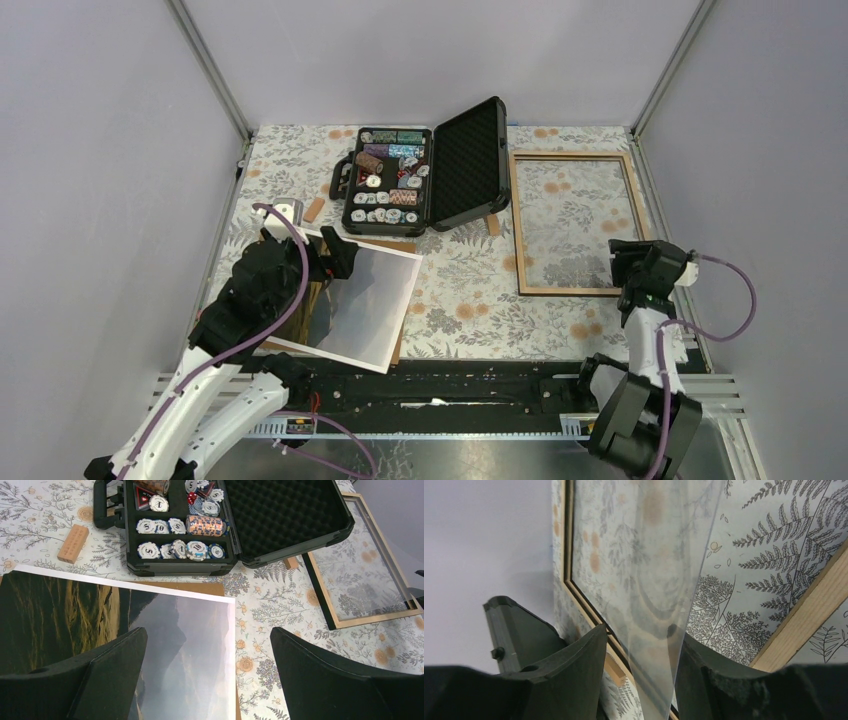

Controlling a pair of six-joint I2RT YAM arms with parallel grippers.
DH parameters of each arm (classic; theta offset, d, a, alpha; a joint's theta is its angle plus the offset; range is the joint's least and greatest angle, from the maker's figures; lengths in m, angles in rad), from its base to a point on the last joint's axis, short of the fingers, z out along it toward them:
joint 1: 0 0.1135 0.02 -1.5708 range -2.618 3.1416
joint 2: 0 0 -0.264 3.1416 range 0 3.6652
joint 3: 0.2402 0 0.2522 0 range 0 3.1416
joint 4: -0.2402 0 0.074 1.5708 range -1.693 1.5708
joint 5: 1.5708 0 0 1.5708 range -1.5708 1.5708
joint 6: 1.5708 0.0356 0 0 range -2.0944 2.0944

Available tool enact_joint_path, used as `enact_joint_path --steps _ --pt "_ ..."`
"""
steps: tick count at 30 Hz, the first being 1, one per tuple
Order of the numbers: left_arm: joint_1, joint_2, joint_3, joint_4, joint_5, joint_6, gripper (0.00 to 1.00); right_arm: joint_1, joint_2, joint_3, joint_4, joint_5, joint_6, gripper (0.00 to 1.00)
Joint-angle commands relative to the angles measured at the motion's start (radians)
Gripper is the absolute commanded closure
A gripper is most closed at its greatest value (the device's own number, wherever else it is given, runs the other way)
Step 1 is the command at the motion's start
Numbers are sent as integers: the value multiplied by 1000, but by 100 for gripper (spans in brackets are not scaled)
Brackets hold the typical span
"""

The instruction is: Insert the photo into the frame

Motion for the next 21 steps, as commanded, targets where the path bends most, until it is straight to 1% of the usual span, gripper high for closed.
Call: enact_joint_path --steps 1,2,4,9,13,14,16,19,21 --pt "-3 -3 -5 51 -25 10 1 12 131 99 -13 -107 -100 46" --pt "-3 0 -5 51 -26 10 1 14 161 112 0 -129 -112 47" --pt "0 3 -4 51 -24 9 1 23 167 110 34 -107 -115 47" --pt "-1 17 -3 51 -20 10 1 23 165 29 147 -70 -73 47" --pt "-1 29 -5 51 -21 10 1 23 138 -37 245 -16 -29 51" --pt "-1 33 -5 51 -20 11 1 23 127 -39 247 2 -14 53" --pt "-1 41 -5 51 -19 11 1 23 112 -34 236 30 -2 61" --pt "-1 52 -3 50 -19 12 1 23 85 -13 181 68 36 67" --pt "-1 58 -5 50 -20 12 1 23 66 6 149 70 50 74"
